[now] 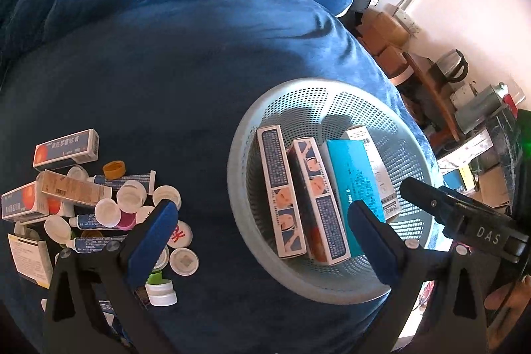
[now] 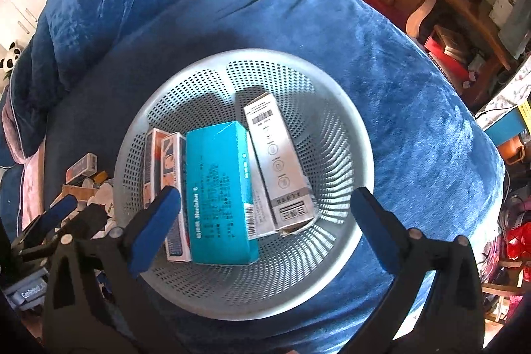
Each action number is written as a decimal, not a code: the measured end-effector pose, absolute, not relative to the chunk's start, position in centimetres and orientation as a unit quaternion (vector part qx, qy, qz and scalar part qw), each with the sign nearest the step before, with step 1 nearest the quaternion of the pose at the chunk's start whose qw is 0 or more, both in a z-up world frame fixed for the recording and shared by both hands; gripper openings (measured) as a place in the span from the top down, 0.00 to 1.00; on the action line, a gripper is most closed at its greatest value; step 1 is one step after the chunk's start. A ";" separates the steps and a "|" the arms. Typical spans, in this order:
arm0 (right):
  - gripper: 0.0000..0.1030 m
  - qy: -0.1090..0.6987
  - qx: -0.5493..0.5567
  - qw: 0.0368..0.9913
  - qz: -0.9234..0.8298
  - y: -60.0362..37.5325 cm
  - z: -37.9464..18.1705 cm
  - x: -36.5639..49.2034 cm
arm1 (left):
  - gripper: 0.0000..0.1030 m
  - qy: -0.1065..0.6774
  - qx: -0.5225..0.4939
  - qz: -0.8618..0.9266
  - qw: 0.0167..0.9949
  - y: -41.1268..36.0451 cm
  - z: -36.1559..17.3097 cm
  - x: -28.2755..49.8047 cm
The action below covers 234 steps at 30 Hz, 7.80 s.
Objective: Organize objects
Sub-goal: 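Move both open tools from the basket back to the pile, then grasp white yellow-striped box with left tool while right tool grasps tall white barcode box, then carry both held boxes over the white mesh basket, then open both tools to drop the boxes into the basket, then move both open tools back to the pile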
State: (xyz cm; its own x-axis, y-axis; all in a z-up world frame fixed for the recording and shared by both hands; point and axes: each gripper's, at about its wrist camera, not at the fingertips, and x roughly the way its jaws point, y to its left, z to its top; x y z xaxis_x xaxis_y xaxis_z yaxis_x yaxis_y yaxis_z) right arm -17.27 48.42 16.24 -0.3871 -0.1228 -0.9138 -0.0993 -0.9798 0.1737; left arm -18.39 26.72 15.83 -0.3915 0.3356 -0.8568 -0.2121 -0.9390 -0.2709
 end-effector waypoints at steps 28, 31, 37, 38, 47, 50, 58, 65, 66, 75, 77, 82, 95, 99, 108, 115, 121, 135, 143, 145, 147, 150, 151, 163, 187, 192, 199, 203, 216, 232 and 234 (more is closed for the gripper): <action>0.00 -0.042 0.561 0.043 -0.826 40.9 16.7 -17.7 | 0.01 -0.092 -0.525 0.840 0.102 17.7 15.4 -17.5; 0.00 -0.032 0.561 0.050 -0.825 39.7 16.7 -17.7 | 0.01 -0.098 -0.524 0.841 0.091 16.2 15.3 -17.3; 0.00 -0.007 0.566 0.071 -0.822 36.9 16.5 -17.8 | 0.01 -0.109 -0.526 0.840 0.072 13.7 14.5 -16.9; 0.00 -0.003 0.566 0.074 -0.821 36.6 16.4 -17.8 | 0.01 -0.110 -0.527 0.840 0.069 13.4 14.4 -16.8; 0.00 0.027 0.576 0.103 -0.811 33.1 15.7 -17.9 | 0.01 -0.132 -0.536 0.834 0.026 8.2 13.0 -14.7; 0.00 0.039 0.576 0.123 -0.807 31.5 15.6 -17.7 | 0.01 -0.139 -0.538 0.831 0.009 5.9 12.7 -13.9; 0.00 0.081 0.575 0.171 -0.796 26.7 15.2 -16.8 | 0.01 -0.170 -0.537 0.826 -0.028 1.3 11.8 -12.6; 0.00 0.112 0.580 0.197 -0.782 23.7 14.5 -16.3 | 0.01 -0.204 -0.546 0.810 -0.059 -1.6 9.9 -12.1; 0.00 0.116 0.581 0.200 -0.780 23.4 14.4 -16.2 | 0.01 -0.212 -0.547 0.808 -0.065 -2.1 9.7 -12.0; 0.00 0.141 0.587 0.208 -0.770 21.9 13.6 -16.3 | 0.01 -0.328 -0.549 0.758 -0.132 -4.7 5.5 -12.0; 0.00 0.142 0.588 0.208 -0.768 22.0 13.5 -16.3 | 0.01 -0.339 -0.548 0.750 -0.149 -5.0 4.6 -12.2; 0.00 0.140 0.591 0.208 -0.767 22.1 13.2 -16.6 | 0.01 -0.362 -0.532 0.746 -0.173 -5.7 3.8 -13.1; 0.00 0.167 0.583 0.221 -0.764 20.3 12.3 -17.3 | 0.24 -0.313 -0.573 0.732 -0.195 -5.2 1.8 -13.5; 0.00 0.189 0.569 0.233 -0.766 18.4 11.6 -18.0 | 0.26 -0.296 -0.583 0.739 -0.163 -4.7 2.1 -12.9; 0.16 0.220 0.550 0.302 -0.747 14.3 9.3 -20.1 | 0.26 -0.276 -0.580 0.755 -0.133 -4.1 3.4 -11.1; 0.44 0.231 0.555 0.341 -0.722 13.2 7.3 -20.9 | 0.27 -0.268 -0.579 0.759 -0.130 -4.9 4.1 -11.5; 0.71 0.244 0.547 0.363 -0.714 13.3 7.5 -20.2 | 0.27 -0.257 -0.577 0.766 -0.123 -5.0 4.7 -12.9; 0.73 0.208 0.538 0.370 -0.728 15.1 11.5 -16.9 | 0.27 -0.225 -0.560 0.792 -0.095 -3.0 7.8 -12.8; 0.73 0.186 0.540 0.352 -0.742 17.5 12.6 -16.7 | 0.27 -0.205 -0.561 0.799 -0.071 -1.4 9.2 -12.5; 0.73 0.174 0.538 0.348 -0.748 18.5 13.3 -16.4 | 0.27 -0.202 -0.560 0.801 -0.064 -1.0 9.7 -12.5; 0.73 0.163 0.531 0.349 -0.755 19.3 14.1 -16.1 | 0.27 -0.196 -0.561 0.803 -0.055 -0.3 10.1 -12.7; 0.73 0.146 0.525 0.340 -0.767 21.0 15.1 -15.7 | 0.27 -0.184 -0.561 0.806 -0.044 1.2 10.7 -12.9; 0.73 0.142 0.524 0.336 -0.770 21.4 15.3 -15.7 | 0.27 -0.180 -0.561 0.807 -0.040 1.6 10.8 -13.0; 0.73 0.088 0.514 0.293 -0.801 27.5 17.1 -15.9 | 0.27 -0.157 -0.556 0.816 0.006 7.1 13.0 -13.9; 0.73 -0.073 0.477 0.109 -0.869 46.2 19.3 -15.8 | 0.27 -0.081 -0.540 0.820 0.173 24.1 16.8 -16.2; 0.73 -0.095 0.474 0.066 -0.873 48.5 19.4 -15.7 | 0.27 -0.059 -0.535 0.819 0.201 27.2 17.1 -16.7; 0.73 -0.066 0.471 0.035 -0.879 49.1 19.3 -15.9 | 0.27 -0.055 -0.533 0.813 0.227 30.0 16.9 -18.1; 0.71 -0.006 0.477 -0.004 -0.879 49.0 18.4 -16.8 | 0.09 -0.042 -0.547 0.805 0.225 31.0 15.0 -18.9; 0.01 -0.008 0.508 -0.002 -0.861 48.5 17.3 -17.0 | 0.00 -0.063 -0.534 0.822 0.187 27.2 15.6 -18.2; 0.00 0.005 0.521 0.002 -0.854 46.9 16.7 -17.2 | 0.00 -0.071 -0.539 0.821 0.175 25.6 15.5 -18.0; 0.00 0.007 0.521 0.003 -0.854 46.7 16.7 -17.2 | 0.00 -0.072 -0.539 0.821 0.173 25.4 15.6 -18.0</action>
